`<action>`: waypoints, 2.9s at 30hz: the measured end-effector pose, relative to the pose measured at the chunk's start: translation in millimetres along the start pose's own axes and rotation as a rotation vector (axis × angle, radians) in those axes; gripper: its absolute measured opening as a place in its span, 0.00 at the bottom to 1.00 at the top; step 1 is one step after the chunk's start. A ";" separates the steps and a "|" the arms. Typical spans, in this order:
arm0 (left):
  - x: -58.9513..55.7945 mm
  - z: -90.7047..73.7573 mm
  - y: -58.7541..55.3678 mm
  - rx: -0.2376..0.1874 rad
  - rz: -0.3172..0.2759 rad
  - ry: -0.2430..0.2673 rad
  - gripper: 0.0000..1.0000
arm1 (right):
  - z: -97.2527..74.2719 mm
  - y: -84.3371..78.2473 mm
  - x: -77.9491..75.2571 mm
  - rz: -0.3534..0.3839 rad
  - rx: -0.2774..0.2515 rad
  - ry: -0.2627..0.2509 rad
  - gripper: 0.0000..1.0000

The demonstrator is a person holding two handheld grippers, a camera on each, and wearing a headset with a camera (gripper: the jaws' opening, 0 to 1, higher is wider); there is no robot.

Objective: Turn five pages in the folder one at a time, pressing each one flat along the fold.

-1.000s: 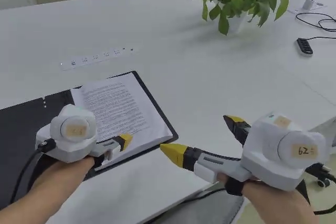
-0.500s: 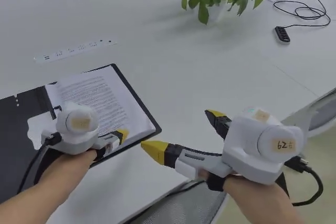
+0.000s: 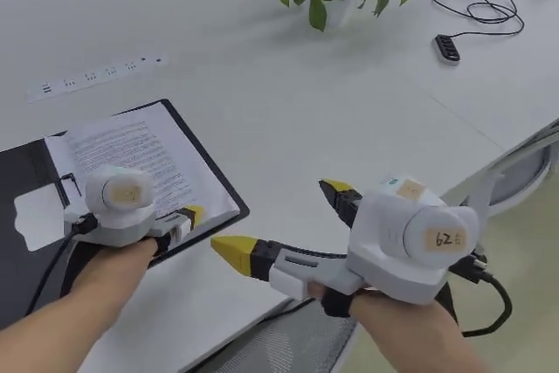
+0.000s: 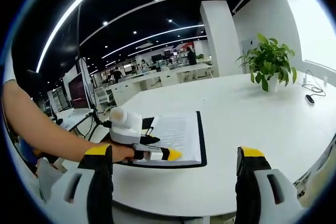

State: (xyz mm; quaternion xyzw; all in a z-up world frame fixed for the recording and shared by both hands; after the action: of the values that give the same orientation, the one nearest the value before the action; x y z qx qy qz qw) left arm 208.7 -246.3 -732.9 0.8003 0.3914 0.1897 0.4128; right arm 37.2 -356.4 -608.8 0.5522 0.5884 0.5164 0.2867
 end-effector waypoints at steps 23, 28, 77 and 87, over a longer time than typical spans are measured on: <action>3.6 5.4 -12.1 -0.077 0.075 0.013 0.33 | 15.5 2.4 -4.1 -0.009 0.024 0.020 0.97; 7.1 7.2 -13.3 -0.079 0.064 0.014 0.29 | 26.7 4.7 -6.6 -0.011 0.037 0.030 0.95; 9.0 9.3 -17.4 -0.125 0.024 0.014 0.04 | 146.2 -75.0 -53.6 0.318 0.279 -0.086 0.16; 8.2 8.1 -17.4 -0.124 0.018 0.016 0.04 | 144.5 -78.0 -57.8 0.302 0.278 -0.118 0.00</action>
State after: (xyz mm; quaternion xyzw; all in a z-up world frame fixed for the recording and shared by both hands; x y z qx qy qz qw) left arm 210.7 -237.9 -751.9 0.7753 0.3748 0.2237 0.4566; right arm 153.8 -357.9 -738.0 0.6978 0.5466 0.4341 0.1610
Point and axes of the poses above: the centre of the closed fingertips' face, and the gripper's own axes: z roughly forward along the fingers, x roughly to its left, y roughly out of its top, the point moved 6 cm from there along -z, roughly backward along the fingers, and after that the axes turned 4 degrees about y, right-handed, at the moved point
